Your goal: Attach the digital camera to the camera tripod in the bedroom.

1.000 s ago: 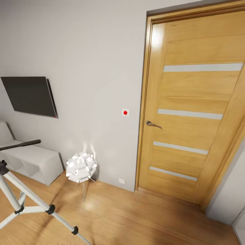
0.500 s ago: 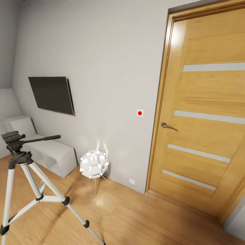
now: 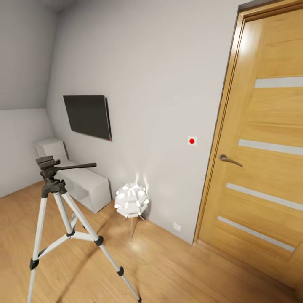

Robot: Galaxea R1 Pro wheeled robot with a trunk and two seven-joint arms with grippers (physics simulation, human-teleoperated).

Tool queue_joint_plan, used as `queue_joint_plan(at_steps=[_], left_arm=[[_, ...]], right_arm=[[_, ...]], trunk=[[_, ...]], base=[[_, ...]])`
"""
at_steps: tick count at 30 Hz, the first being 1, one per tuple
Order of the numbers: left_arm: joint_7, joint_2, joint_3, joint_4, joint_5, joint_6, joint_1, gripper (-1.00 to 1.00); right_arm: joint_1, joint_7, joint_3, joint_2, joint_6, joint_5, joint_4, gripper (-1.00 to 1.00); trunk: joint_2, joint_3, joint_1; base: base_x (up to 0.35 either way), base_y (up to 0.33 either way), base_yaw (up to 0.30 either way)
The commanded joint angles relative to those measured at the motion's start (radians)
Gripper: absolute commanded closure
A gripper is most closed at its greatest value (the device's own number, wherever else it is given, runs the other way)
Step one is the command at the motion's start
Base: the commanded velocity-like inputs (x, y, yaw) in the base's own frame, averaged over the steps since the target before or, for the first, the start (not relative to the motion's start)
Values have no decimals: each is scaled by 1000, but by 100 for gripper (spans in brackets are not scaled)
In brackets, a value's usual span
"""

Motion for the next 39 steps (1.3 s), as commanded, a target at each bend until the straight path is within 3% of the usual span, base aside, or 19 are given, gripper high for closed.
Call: queue_joint_plan(at_steps=[1,39], left_arm=[[-4,0,-8,1,9,1,0,100],[-4,-20,-8,0,7,0,0,100]], right_arm=[[-1,2,-8,0,2,8,1,-100],[-1,-5,-8,3,15,8,2,-100]], trunk=[[-1,0,0],[-1,0,0]], base=[[0,0,274],[0,0,274]])
